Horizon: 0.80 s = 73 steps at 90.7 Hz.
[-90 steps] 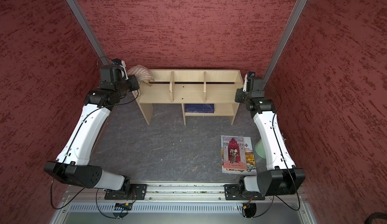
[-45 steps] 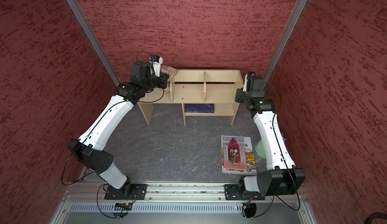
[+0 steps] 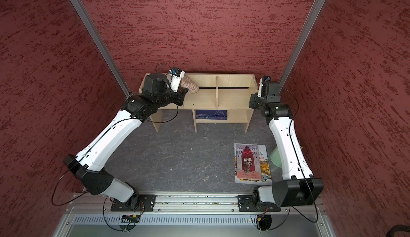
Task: Wipe the bookshelf clean with a cloth
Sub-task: Wipe the dust from the shelf.
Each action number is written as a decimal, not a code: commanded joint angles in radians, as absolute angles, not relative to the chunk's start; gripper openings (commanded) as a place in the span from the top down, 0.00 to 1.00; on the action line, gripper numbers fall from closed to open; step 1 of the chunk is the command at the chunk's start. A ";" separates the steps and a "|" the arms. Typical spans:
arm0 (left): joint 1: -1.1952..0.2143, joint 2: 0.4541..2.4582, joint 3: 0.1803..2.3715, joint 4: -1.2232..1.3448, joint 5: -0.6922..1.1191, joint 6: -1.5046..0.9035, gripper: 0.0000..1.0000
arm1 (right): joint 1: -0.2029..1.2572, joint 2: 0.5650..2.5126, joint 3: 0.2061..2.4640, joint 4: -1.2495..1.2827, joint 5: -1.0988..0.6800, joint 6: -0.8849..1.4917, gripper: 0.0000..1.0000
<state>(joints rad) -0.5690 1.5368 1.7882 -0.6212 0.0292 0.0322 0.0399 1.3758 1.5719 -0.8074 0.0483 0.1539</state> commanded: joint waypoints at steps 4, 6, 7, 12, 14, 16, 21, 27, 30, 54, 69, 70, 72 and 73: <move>-0.577 1.469 1.827 -0.586 0.088 0.035 1.00 | 0.037 1.322 1.693 -0.869 0.095 0.181 0.48; -0.577 1.463 1.827 -0.583 0.108 0.032 1.00 | 0.036 1.317 1.705 -0.874 0.083 0.181 0.43; -0.576 1.461 1.826 -0.580 0.120 0.031 1.00 | 0.037 1.311 1.711 -0.875 0.073 0.182 0.41; -0.574 1.445 1.827 -0.574 0.183 0.027 1.00 | 0.037 1.291 1.739 -0.878 -0.008 0.178 0.31; -0.573 1.438 1.826 -0.572 0.209 0.025 1.00 | 0.041 1.278 1.747 -0.873 -0.058 0.175 0.26; -0.572 1.434 1.827 -0.569 0.235 0.024 1.00 | 0.045 1.267 1.752 -0.867 -0.111 0.173 0.22; -0.569 1.427 1.824 -0.559 0.293 0.013 1.00 | 0.068 1.242 1.761 -0.836 -0.211 0.176 0.14; -0.559 1.416 1.816 -0.539 0.368 -0.011 1.00 | 0.094 1.218 1.761 -0.786 -0.353 0.200 0.11; -0.554 1.414 1.812 -0.526 0.408 -0.023 1.00 | 0.107 1.209 1.756 -0.750 -0.411 0.222 0.09; -0.549 1.407 1.790 -0.506 0.575 -0.050 1.00 | 0.307 1.250 1.776 -0.573 -0.628 0.320 0.06; -0.536 1.404 1.782 -0.496 0.581 -0.070 1.00 | 0.414 1.278 1.782 -0.571 -0.660 0.301 0.11; -0.536 1.404 1.781 -0.496 0.583 -0.072 1.00 | 0.418 1.280 1.782 -0.570 -0.658 0.301 0.11; -0.534 1.404 1.780 -0.494 0.587 -0.073 1.00 | 0.423 1.283 1.780 -0.568 -0.654 0.306 0.11; -0.534 1.405 1.780 -0.492 0.589 -0.074 1.00 | 0.425 1.285 1.778 -0.566 -0.652 0.309 0.12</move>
<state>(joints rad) -0.5449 1.4227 1.7924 -0.5274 0.5430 -0.0528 0.3878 1.2835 1.7607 -0.6136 -0.6060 0.2977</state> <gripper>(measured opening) 0.061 0.891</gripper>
